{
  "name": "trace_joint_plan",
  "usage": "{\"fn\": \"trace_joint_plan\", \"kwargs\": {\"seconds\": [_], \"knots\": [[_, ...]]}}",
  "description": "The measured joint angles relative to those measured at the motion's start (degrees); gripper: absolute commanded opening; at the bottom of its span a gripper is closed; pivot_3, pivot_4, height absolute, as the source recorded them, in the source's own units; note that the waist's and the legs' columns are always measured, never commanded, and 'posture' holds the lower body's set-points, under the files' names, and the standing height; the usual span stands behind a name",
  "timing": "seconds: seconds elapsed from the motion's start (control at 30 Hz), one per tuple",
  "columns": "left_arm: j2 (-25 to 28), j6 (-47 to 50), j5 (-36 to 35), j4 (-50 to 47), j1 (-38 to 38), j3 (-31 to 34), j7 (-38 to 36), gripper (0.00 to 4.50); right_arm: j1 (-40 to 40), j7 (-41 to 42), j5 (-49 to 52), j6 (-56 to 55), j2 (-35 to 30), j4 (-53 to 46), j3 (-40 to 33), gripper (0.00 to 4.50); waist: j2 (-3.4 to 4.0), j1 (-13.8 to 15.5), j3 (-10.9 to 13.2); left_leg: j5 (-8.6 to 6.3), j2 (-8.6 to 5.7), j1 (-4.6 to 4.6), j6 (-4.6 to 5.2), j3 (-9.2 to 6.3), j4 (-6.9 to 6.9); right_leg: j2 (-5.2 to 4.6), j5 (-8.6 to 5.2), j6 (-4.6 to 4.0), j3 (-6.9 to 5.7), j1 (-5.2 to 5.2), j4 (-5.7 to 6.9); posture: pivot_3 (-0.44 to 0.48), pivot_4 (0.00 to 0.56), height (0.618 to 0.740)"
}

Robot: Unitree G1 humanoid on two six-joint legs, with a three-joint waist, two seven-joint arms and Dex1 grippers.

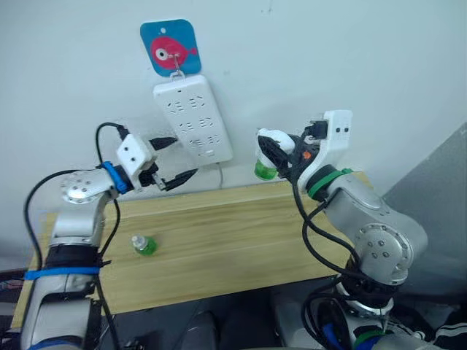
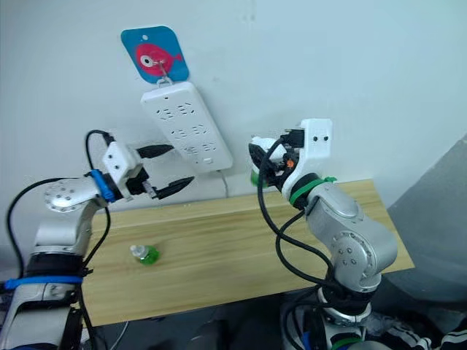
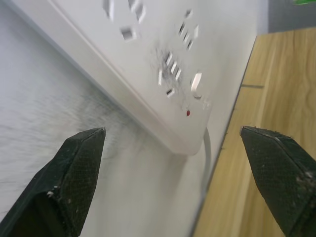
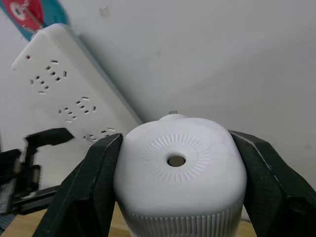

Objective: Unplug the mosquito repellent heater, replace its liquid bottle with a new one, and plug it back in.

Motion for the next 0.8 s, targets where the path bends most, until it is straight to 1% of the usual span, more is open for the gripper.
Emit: {"fn": "trace_joint_plan", "kwargs": {"seconds": [0.1, 0.17, 0.23, 0.33, 0.37, 0.4, 0.47, 0.57, 0.7, 0.8], "knots": [[0.91, 3.19, -3.37, -8.76, 3.13, 0.30, -1.91, 4.48, -0.05, -1.72, 3.07, 0.63, 0.11, 0.26, -6.57, 2.96, 0.04, 1.07, 0.03, -0.03, -0.04, 0.00, 0.06, -0.01, 0.03, -0.02, 0.00, 0.00, -0.02, 0.05, 0.02, -0.148, 0.182, 0.725], [0.90, 9.49, -6.96, -14.64, 3.37, -1.31, -2.00, 4.48, -0.12, -3.44, 6.59, 0.99, 0.19, 1.00, -10.50, 2.96, 0.04, 1.89, 0.03, -0.01, -0.05, 0.00, 0.02, -0.03, 0.06, 0.00, 0.00, 0.01, -0.05, 0.07, 0.06, -0.152, 0.182, 0.725], [0.89, 15.21, -10.36, -20.35, 3.20, -3.05, -2.00, 4.48, -0.17, -5.54, 10.51, 1.13, 0.22, 1.90, -14.09, 2.96, 0.06, 2.11, 0.04, -0.01, -0.06, 0.06, 0.02, 0.00, 0.08, 0.01, 0.00, 0.01, -0.03, 0.12, 0.09, -0.153, 0.181, 0.725], [-1.46, 22.71, -14.38, -24.93, 1.00, -4.79, -0.24, 4.48, -0.20, -10.76, 18.61, 0.35, 0.28, 3.78, -18.36, 2.96, 0.10, 2.02, 0.06, -0.01, -0.02, 0.09, 0.03, 0.01, 0.08, 0.07, 0.00, 0.01, -0.01, 0.13, 0.13, -0.161, 0.182, 0.725], [-3.27, 24.59, -14.68, -25.33, -0.76, -5.91, 1.01, 4.48, -0.20, -13.24, 22.78, -1.17, 0.29, 4.84, -19.47, 2.96, 0.12, 1.99, 0.07, -0.01, -0.02, 0.12, 0.03, 0.01, 0.08, 0.08, 0.00, 0.01, -0.01, 0.14, 0.15, -0.165, 0.181, 0.725], [-4.38, 25.50, -14.86, -25.42, -1.79, -6.64, 1.73, 4.48, -0.21, -14.64, 25.11, -2.17, 0.29, 5.41, -19.66, 2.96, 0.13, 1.94, 0.08, 0.00, -0.02, 0.12, 0.03, 0.02, 0.08, 0.08, 0.00, 0.01, -0.01, 0.14, 0.15, -0.173, 0.182, 0.725], [-8.50, 27.05, -14.85, -24.93, -4.27, -8.71, 3.78, 4.48, -0.20, -19.23, 32.86, -6.47, 0.28, 7.42, -20.18, 2.96, 0.13, 1.76, 0.08, 0.00, -0.01, 0.14, 0.03, 0.07, 0.08, 0.09, 0.00, 0.01, 0.03, 0.15, 0.15, -0.170, 0.180, 0.725], [-12.58, 27.92, -13.75, -23.78, -5.86, -12.50, 5.07, 4.48, -0.17, -24.97, 43.06, -13.48, 0.24, 9.34, -19.56, 2.96, 0.14, 1.19, 0.08, -0.01, -0.01, 0.14, 0.04, 0.11, 0.07, 0.09, 0.00, 0.01, 0.06, 0.15, 0.14, -0.192, 0.180, 0.725], [-16.84, 27.67, -12.85, -21.59, -6.51, -15.20, 5.71, 4.48, -0.08, -30.39, 53.54, -21.88, 0.14, 10.28, -15.85, 2.96, 0.15, 0.33, 0.09, 0.00, 0.01, 0.13, 0.04, 0.09, 0.08, 0.13, 0.00, 0.00, 0.04, 0.15, 0.15, -0.200, 0.177, 0.725], [-20.84, 25.71, -12.02, -18.38, -9.28, -15.39, 6.93, 4.48, 0.81, -33.18, 59.34, -27.27, 0.12, 10.49, -12.60, 2.96, 0.15, 0.19, 0.08, 0.00, 0.03, 0.13, 0.05, 0.07, 0.09, 0.15, 0.00, 0.00, 0.03, 0.15, 0.15, -0.217, 0.174, 0.725]]}}
